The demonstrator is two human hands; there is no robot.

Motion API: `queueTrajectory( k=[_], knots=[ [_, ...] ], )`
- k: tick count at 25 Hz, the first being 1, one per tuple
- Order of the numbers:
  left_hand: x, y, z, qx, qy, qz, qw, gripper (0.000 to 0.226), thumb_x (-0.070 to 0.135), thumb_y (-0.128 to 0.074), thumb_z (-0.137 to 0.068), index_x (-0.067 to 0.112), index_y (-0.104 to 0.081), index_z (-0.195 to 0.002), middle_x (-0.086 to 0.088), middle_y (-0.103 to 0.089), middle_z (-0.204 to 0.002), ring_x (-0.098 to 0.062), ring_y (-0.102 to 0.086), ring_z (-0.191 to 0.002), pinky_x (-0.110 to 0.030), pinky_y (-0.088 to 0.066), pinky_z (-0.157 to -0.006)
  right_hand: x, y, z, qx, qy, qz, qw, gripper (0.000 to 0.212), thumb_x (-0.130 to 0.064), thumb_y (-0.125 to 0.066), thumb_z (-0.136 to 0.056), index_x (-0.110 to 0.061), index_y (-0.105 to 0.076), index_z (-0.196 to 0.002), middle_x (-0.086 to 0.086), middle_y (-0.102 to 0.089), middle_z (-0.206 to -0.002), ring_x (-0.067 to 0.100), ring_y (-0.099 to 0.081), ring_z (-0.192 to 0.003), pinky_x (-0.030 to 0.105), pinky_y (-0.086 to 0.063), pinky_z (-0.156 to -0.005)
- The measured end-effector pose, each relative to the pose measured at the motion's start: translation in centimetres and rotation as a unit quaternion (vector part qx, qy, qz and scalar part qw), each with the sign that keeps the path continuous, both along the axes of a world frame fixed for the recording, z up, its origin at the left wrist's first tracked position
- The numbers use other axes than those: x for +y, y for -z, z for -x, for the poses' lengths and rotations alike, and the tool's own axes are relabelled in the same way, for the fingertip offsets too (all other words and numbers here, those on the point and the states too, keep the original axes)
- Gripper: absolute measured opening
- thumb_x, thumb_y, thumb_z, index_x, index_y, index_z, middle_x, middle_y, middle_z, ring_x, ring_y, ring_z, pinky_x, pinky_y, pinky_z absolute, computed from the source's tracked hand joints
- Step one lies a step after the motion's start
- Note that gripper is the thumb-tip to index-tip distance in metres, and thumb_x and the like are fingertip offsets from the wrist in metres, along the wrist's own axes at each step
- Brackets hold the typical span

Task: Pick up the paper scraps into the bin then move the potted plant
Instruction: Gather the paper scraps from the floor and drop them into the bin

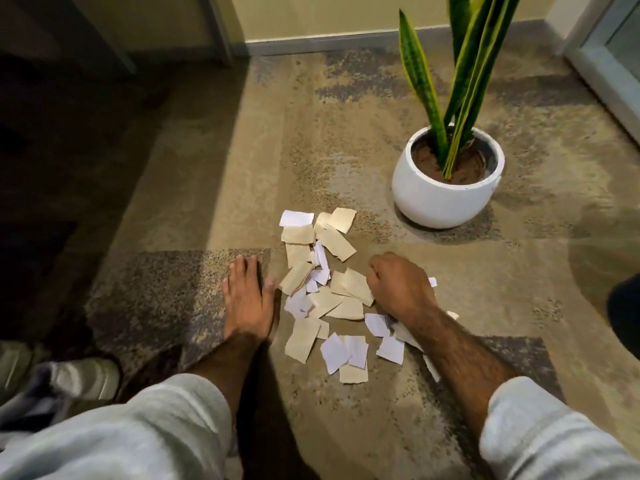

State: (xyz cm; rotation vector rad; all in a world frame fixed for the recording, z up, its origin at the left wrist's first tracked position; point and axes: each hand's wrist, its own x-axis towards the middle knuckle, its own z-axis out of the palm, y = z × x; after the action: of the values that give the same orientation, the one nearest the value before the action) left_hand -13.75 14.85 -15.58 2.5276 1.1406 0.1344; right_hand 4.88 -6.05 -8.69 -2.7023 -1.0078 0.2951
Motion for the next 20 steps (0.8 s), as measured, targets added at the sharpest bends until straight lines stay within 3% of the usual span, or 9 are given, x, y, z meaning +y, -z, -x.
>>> queueTrajectory(
  k=[3, 8, 11, 13, 17, 20],
  knots=[
    [0.2, 0.3, -0.6, 0.077, 0.030, -0.064, 0.995, 0.079, 0.067, 0.005, -0.098, 0.022, 0.000, -0.162, -0.005, 0.004, -0.171, -0.026, 0.004, -0.158, -0.050, 0.001, -0.127, 3.1, -0.4, -0.9, -0.020, -0.071, -0.004, 0.997, 0.021, -0.020, -0.047, -0.097, -0.013, -0.066, -0.096, 0.007, -0.064, -0.097, 0.029, -0.062, -0.091, 0.034, -0.041, -0.065],
    [0.1, 0.8, -0.8, 0.092, 0.031, -0.083, 0.992, 0.080, 0.071, -0.002, -0.098, 0.023, 0.003, -0.162, -0.003, 0.011, -0.170, -0.023, 0.008, -0.158, -0.051, 0.001, -0.127, 9.9, 0.0, -0.6, -0.042, -0.169, -0.009, 0.985, 0.020, -0.020, -0.051, -0.094, -0.014, -0.067, -0.104, 0.010, -0.063, -0.099, 0.032, -0.061, -0.093, 0.038, -0.043, -0.072],
    [0.1, 0.7, -1.0, 0.092, 0.033, -0.091, 0.991, 0.082, 0.072, -0.007, -0.098, 0.022, -0.002, -0.163, -0.005, 0.004, -0.171, -0.025, 0.002, -0.158, -0.052, -0.004, -0.127, 12.5, 0.8, -0.8, -0.046, -0.203, 0.007, 0.978, 0.025, -0.025, -0.053, -0.095, -0.017, -0.065, -0.115, 0.011, -0.060, -0.114, 0.032, -0.058, -0.105, 0.040, -0.046, -0.080],
    [0.2, 0.8, -1.0, 0.094, 0.032, -0.103, 0.990, 0.083, 0.071, -0.009, -0.098, 0.020, -0.009, -0.163, -0.007, -0.002, -0.171, -0.027, -0.004, -0.158, -0.054, -0.010, -0.126, 13.9, 1.3, -1.5, -0.037, -0.217, 0.031, 0.975, 0.034, -0.030, -0.055, -0.095, -0.024, -0.060, -0.128, 0.013, -0.052, -0.135, 0.035, -0.053, -0.119, 0.045, -0.047, -0.091],
    [0.5, 1.1, -1.0, 0.086, 0.031, -0.103, 0.991, 0.082, 0.071, -0.014, -0.097, 0.020, -0.013, -0.163, -0.006, -0.004, -0.171, -0.026, -0.005, -0.158, -0.054, -0.010, -0.126, 18.0, 2.2, -3.1, 0.035, -0.200, 0.062, 0.977, 0.064, -0.048, -0.056, -0.094, -0.038, -0.031, -0.152, 0.017, -0.023, -0.163, 0.041, -0.026, -0.147, 0.064, -0.027, -0.114],
    [0.6, 1.0, -1.0, 0.081, 0.034, -0.100, 0.991, 0.082, 0.072, -0.016, -0.098, 0.022, -0.013, -0.163, -0.004, -0.004, -0.171, -0.024, -0.003, -0.159, -0.053, -0.009, -0.127, 20.9, 2.4, -3.9, 0.028, -0.202, 0.087, 0.975, 0.056, -0.047, -0.058, -0.089, -0.037, -0.042, -0.142, 0.018, -0.029, -0.158, 0.041, -0.027, -0.145, 0.066, -0.026, -0.109]
  ],
)
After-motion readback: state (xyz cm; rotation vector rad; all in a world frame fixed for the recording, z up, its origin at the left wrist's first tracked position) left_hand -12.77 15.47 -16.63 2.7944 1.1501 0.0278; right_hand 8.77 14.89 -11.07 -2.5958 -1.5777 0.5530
